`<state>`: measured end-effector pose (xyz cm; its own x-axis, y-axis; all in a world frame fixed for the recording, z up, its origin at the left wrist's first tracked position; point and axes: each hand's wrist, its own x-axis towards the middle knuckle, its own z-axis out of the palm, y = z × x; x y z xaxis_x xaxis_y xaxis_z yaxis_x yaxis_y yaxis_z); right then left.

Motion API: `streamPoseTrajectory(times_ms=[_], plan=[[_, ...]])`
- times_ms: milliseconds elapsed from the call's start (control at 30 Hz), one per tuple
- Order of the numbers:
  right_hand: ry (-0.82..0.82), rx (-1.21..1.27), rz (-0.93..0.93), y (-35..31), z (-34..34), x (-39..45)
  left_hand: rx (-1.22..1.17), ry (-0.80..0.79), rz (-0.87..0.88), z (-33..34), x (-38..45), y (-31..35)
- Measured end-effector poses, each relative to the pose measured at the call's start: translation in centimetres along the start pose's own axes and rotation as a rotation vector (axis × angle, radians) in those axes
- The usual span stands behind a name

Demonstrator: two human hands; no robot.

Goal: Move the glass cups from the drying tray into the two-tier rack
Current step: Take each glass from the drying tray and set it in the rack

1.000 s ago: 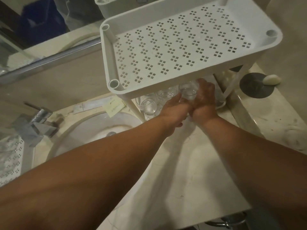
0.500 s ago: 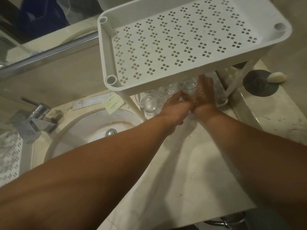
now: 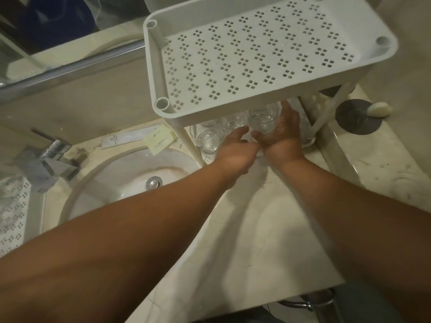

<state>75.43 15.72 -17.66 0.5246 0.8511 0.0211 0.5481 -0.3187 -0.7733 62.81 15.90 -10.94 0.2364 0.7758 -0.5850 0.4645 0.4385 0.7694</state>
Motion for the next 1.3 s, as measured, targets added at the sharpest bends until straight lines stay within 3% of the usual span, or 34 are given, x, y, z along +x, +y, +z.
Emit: streamPoseTrajectory(times_ms=[267,533,1000,1300], plan=[[0.161,0.217,0.085,-3.3,0.5,-4.5,0.121,0.029,0.099,-3.5,-2.3,-3.0],[0.189,0.215,0.042,-8.2,1.5,-12.3,0.124,0.089,0.151,-9.9,-7.1,-6.2],[0.001,0.267,-0.162,-21.5,8.8,-20.2,0.378,0.317,0.316,-24.8,-13.0,-8.4],[-0.092,0.311,-0.323,-31.3,14.8,-24.0,0.376,0.465,0.38,-35.8,-18.6,-9.8]])
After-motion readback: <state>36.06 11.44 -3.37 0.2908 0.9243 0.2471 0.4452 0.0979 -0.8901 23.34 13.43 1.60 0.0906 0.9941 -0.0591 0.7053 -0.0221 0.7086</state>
